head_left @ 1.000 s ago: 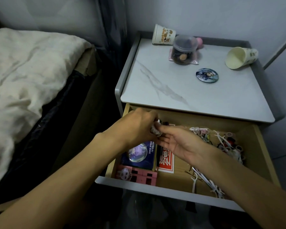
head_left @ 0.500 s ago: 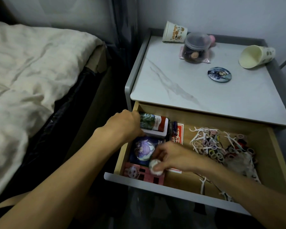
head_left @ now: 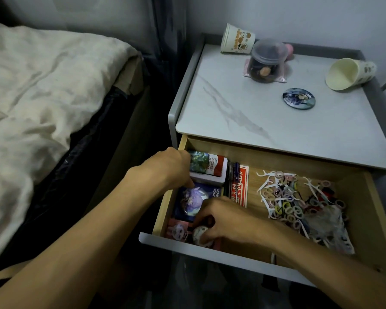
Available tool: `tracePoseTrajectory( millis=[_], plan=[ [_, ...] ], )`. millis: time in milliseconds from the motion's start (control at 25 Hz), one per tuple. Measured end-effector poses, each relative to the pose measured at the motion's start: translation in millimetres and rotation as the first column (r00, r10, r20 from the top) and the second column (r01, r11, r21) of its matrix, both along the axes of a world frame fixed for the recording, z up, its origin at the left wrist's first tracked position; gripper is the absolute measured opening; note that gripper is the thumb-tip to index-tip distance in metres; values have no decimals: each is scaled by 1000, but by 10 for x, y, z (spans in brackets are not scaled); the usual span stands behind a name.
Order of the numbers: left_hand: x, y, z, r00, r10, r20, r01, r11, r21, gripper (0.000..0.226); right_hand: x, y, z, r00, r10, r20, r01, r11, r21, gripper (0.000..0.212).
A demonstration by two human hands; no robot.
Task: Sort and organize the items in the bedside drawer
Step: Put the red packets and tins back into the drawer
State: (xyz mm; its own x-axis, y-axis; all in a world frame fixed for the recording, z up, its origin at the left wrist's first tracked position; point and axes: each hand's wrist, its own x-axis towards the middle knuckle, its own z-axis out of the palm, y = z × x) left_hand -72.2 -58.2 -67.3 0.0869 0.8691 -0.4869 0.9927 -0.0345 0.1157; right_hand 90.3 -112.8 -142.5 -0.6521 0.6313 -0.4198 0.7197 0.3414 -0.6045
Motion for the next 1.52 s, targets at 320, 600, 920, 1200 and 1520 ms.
tracePoseTrajectory(
  millis=[320,600,920,1200,1520],
  plan=[
    [31,13,30,998,-1,-60,2,1000,20,59,26,2,47,999,-35,-31,34,999,-36,37],
    [202,-31,312,985,25,170,-97,896,434,29,702,309,855,844,-457,-281,512,843,166,12],
    [1033,705,757,721,-77,688,-237,906,350,54,1611,1238,1250,723,-647,-244,674,582,455,45],
    [1552,1855,543,654,-99,750,-299,877,376,116,1782,1878,923,702,-706,-95,667,605,436,87],
    [1851,2381,273,896,-75,437,-215,789,576,87,1922,2059,870,629,-759,-167,768,574,286,82]
  ],
)
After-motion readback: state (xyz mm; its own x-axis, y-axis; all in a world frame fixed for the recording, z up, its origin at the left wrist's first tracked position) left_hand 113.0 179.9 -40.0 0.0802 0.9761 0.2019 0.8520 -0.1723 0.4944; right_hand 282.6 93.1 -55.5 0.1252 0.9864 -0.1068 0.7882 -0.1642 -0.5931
